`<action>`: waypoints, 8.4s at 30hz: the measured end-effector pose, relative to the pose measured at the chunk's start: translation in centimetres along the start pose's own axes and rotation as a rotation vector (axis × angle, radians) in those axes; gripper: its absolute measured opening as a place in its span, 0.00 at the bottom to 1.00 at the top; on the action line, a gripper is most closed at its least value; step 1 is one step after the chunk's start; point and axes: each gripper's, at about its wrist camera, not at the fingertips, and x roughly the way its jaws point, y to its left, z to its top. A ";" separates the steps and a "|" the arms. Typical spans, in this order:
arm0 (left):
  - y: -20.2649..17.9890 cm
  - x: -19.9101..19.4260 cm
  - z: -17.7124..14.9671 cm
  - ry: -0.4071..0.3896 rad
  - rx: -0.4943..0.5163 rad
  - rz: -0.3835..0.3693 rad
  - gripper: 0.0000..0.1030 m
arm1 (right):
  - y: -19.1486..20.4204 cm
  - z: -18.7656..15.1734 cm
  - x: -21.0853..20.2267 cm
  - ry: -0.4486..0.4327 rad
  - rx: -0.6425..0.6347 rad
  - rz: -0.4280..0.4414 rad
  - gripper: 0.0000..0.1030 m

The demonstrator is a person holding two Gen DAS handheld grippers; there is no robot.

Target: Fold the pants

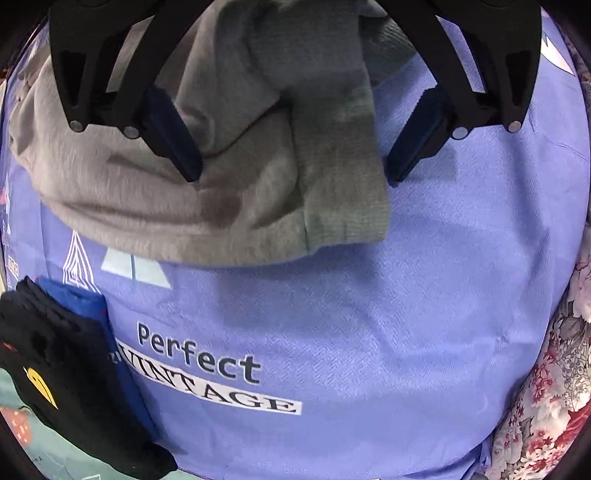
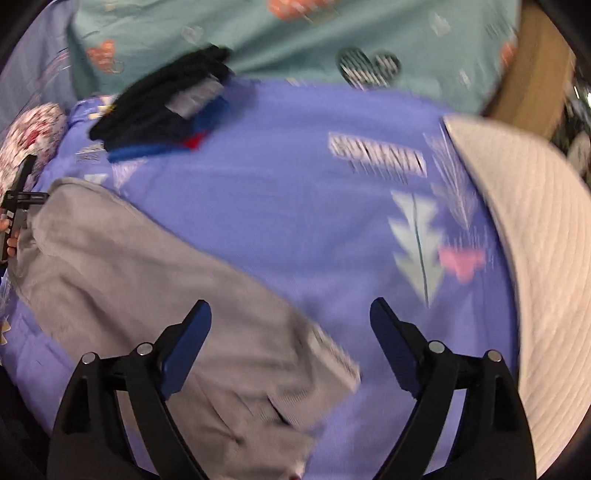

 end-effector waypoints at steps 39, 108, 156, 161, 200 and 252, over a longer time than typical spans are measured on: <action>6.0 -16.6 -10.4 -0.252 -0.211 -0.034 0.92 | -1.4 -2.1 0.4 -0.092 0.232 -0.020 0.82; 1.4 -13.7 -25.7 -0.193 -0.119 -0.098 0.51 | 3.1 -17.1 -4.8 -0.076 0.305 0.107 0.42; -5.9 -18.7 -9.8 -0.348 0.564 -0.105 0.15 | 24.9 13.1 9.6 -0.145 -0.711 0.143 0.69; -4.7 -18.9 -10.6 -0.349 0.511 -0.133 0.15 | 26.7 14.9 14.2 -0.065 -0.830 0.113 0.69; 6.2 -16.6 -30.5 -0.092 -0.172 -0.567 0.79 | 22.1 -13.6 -2.5 -0.177 -0.330 0.532 0.12; 9.6 -12.6 -26.7 -0.285 -0.398 -0.326 0.16 | 26.5 -14.9 -0.6 -0.077 -0.490 0.520 0.14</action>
